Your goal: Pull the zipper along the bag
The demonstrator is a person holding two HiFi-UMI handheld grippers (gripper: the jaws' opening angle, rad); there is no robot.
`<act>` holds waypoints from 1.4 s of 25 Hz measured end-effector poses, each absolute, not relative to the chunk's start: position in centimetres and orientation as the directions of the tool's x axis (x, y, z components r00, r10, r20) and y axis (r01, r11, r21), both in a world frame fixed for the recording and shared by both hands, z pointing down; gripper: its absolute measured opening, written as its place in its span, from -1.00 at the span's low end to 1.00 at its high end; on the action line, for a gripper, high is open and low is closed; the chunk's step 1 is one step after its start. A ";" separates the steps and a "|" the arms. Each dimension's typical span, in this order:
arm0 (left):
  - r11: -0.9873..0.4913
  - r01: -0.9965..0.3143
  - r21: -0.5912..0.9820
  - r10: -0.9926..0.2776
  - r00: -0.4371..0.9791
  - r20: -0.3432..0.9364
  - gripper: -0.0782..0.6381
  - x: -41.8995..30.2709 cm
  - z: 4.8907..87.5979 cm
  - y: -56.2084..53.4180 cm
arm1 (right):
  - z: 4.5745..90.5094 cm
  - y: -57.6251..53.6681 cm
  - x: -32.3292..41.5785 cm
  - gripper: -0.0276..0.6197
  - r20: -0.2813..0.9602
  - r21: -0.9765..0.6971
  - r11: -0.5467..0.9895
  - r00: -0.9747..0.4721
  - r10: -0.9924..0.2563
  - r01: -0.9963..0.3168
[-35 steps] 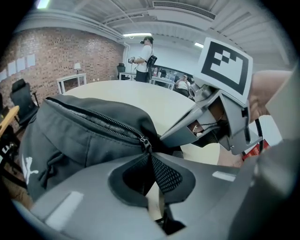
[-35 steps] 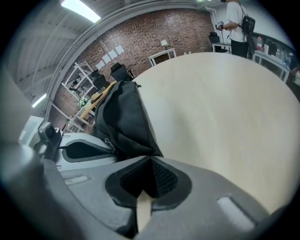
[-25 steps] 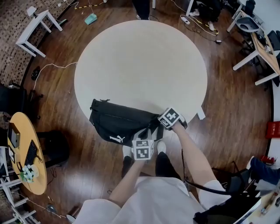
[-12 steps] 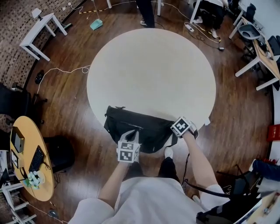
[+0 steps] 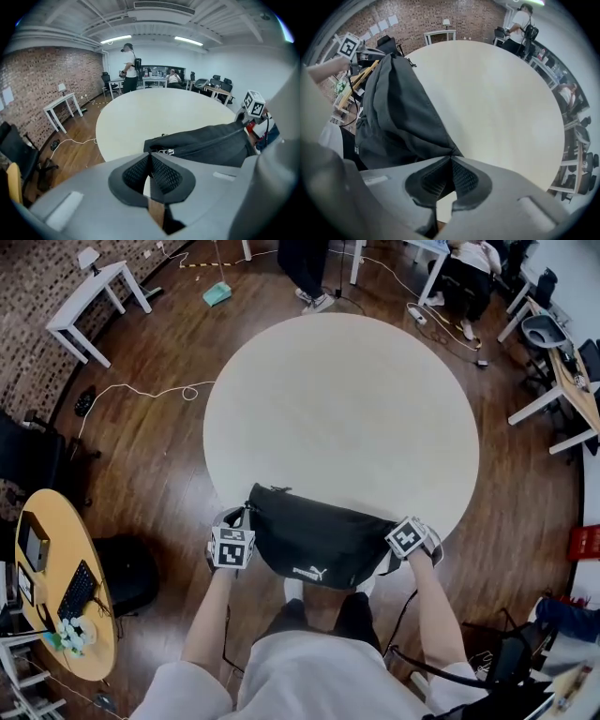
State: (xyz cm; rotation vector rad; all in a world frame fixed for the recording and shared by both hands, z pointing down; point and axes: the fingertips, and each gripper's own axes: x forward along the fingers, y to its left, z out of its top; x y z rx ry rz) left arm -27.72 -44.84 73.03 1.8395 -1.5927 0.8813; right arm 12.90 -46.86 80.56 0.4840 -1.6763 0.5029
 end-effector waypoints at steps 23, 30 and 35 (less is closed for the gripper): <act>-0.165 -0.962 0.219 -0.717 0.269 0.643 -0.38 -30.8 72.8 -45.0 | 77.8 -49.2 15.6 -0.95 0.869 0.198 0.429 -0.045 -0.493 -0.882; -0.205 -0.963 0.176 -0.833 0.266 0.485 -0.67 -29.3 65.3 -41.5 | 66.3 -45.1 11.9 -0.95 0.593 0.128 0.299 -0.169 -0.787 -0.946; -0.294 -0.947 0.132 -0.868 0.322 0.377 -0.73 -23.2 59.8 -37.4 | 59.4 -38.2 8.1 -0.95 0.420 0.066 0.327 -0.271 -0.866 -0.943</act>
